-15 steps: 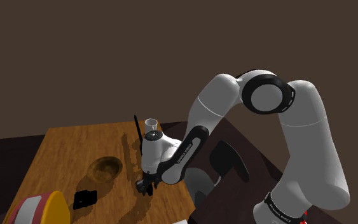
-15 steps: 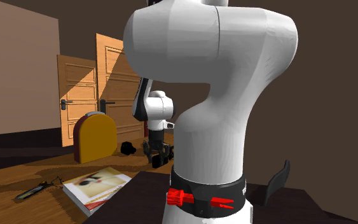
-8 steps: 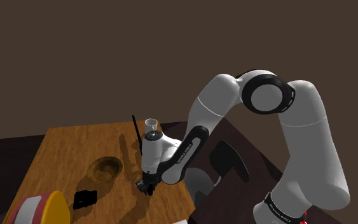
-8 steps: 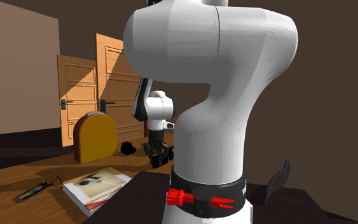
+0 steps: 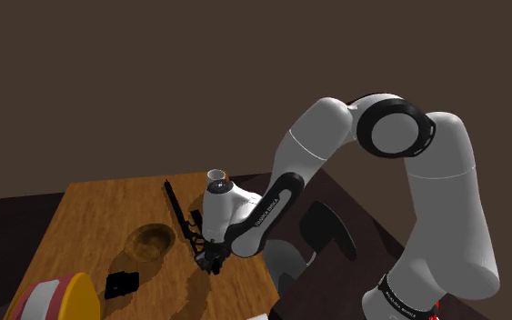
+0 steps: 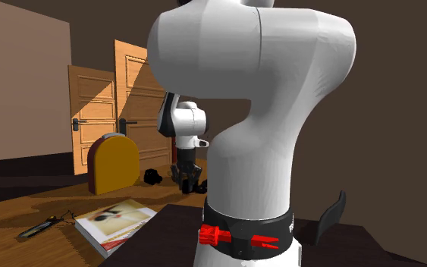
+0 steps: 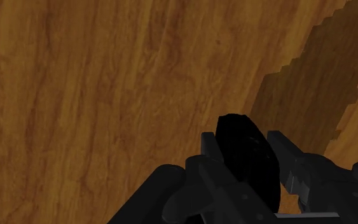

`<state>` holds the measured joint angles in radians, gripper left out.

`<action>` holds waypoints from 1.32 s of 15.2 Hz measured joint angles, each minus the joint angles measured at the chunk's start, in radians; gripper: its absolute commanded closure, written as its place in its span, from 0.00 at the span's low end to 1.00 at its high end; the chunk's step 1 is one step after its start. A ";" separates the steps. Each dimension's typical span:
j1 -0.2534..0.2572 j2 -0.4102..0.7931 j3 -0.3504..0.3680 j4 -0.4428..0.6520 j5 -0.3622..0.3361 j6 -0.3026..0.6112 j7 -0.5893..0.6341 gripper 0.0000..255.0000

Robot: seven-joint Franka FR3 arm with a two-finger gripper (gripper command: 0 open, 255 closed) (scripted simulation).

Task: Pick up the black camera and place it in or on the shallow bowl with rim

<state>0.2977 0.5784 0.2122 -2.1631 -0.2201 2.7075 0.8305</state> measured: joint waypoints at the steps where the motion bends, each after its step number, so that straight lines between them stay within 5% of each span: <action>1: -0.005 -0.016 0.006 -0.006 0.005 -0.010 -0.004 1.00; 17: -0.055 -0.208 0.072 -0.038 0.082 -0.167 -0.055 1.00; 20: -0.044 -0.158 0.067 0.072 0.075 -0.228 -0.053 1.00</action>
<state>0.2542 0.4206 0.2789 -2.0915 -0.1448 2.4796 0.7778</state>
